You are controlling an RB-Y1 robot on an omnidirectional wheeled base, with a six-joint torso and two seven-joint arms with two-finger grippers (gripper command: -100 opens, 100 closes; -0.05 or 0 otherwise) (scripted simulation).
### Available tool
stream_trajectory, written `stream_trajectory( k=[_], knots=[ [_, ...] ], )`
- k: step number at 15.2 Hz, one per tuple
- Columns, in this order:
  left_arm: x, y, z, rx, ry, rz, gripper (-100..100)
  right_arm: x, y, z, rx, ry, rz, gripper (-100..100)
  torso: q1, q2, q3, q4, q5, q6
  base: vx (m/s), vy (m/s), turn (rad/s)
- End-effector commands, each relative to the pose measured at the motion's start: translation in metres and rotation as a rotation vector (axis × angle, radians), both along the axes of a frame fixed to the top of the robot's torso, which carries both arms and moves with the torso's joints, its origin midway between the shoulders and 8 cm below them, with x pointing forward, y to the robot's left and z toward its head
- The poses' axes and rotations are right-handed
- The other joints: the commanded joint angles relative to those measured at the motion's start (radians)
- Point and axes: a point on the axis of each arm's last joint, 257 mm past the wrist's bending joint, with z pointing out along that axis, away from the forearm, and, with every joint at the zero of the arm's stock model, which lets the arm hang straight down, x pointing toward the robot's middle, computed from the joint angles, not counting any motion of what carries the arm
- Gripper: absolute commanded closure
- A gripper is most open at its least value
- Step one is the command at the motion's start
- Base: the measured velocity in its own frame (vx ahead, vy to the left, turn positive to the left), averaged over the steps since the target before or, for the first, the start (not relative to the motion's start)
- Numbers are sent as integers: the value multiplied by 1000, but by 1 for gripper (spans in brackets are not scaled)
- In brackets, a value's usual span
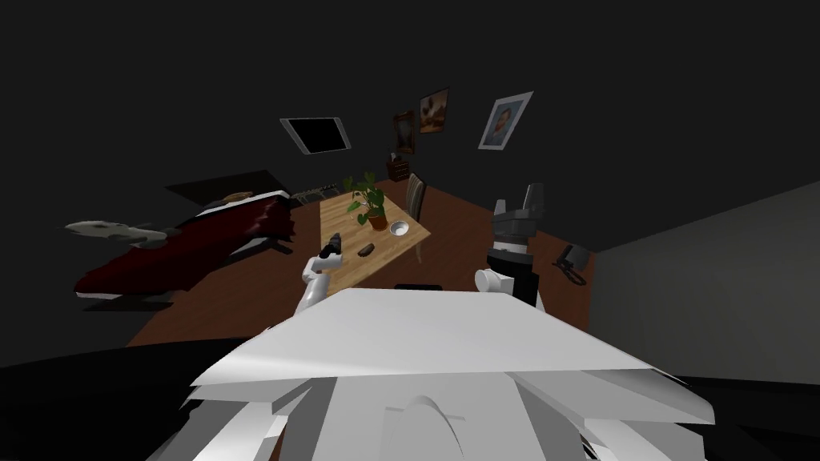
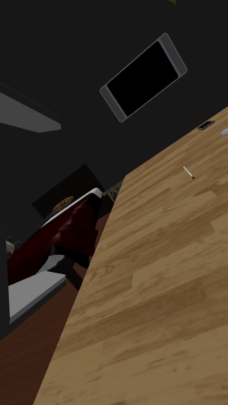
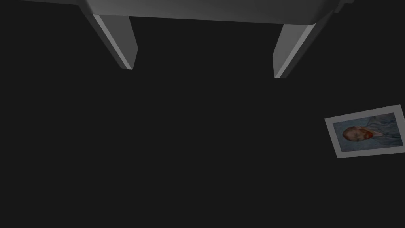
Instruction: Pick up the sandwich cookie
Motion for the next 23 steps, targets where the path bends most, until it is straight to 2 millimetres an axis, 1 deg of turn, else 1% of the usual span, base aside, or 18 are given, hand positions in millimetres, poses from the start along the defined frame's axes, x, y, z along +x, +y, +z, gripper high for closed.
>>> stream_trajectory(
  k=[1,3,4,5,6,7,8,9,10,11,12,13,15,16,17,21,22,23],
  knots=[
    [-3,19,-5,-22,36,49,-100,0,0,0,0,0,0,0,0,0,0,0,0,0,5,1,-131],
    [-13,23,-21,-37,72,66,-100,0,0,0,0,0,0,0,0,0,0,0,0,1,7,5,-146],
    [-12,37,-17,-53,84,102,-100,0,0,0,0,0,0,0,0,0,0,0,0,0,9,5,-180],
    [-21,40,-32,-68,118,118,-100,0,0,0,0,0,0,0,0,0,0,0,0,1,11,9,-173],
    [-24,40,-36,-73,131,124,-100,0,0,0,0,0,0,0,0,-1,0,0,0,1,9,9,-51],
    [-24,53,-33,-91,137,157,-100,0,0,0,0,0,0,0,0,0,0,0,0,0,9,4,-145],
    [-33,54,-47,-107,173,174,-100,0,0,0,0,0,0,0,0,-1,0,0,0,1,10,7,-190],
    [-37,55,-51,-114,187,182,-100,0,0,0,0,0,0,0,0,-1,0,0,0,1,8,8,-77],
    [-37,65,-48,-135,194,214,-100,0,0,0,0,0,0,0,0,0,0,0,0,0,10,4,-196],
    [-47,66,-61,-151,229,230,-100,0,0,0,0,0,0,0,0,-1,0,0,0,1,12,8,-183],
    [-51,66,-65,-157,242,237,-100,0,0,0,0,0,0,0,0,-1,0,0,0,1,9,10,-29],
    [-48,74,-58,-178,242,264,-100,0,0,0,0,0,0,0,0,0,0,0,0,0,8,6,-91],
    [-65,74,-78,-203,296,290,-100,0,0,0,0,0,0,0,0,-1,0,0,0,1,7,9,-125],
    [-64,80,-74,-230,301,318,-100,0,0,0,0,0,0,0,0,0,0,0,0,0,5,9,-176],
    [-73,79,-83,-244,330,332,-100,0,0,0,0,0,0,0,0,0,0,0,0,1,7,13,-158],
    [-94,81,-103,-303,398,387,-100,0,0,0,0,0,0,0,0,0,0,0,0,1,3,7,-73],
    [-91,84,-98,-329,397,408,-100,0,0,0,0,0,0,0,0,0,0,0,0,1,2,11,-218],
    [-103,81,-109,-348,435,425,-100,0,0,0,0,0,0,0,0,0,0,0,0,1,5,16,-186]
  ],
)
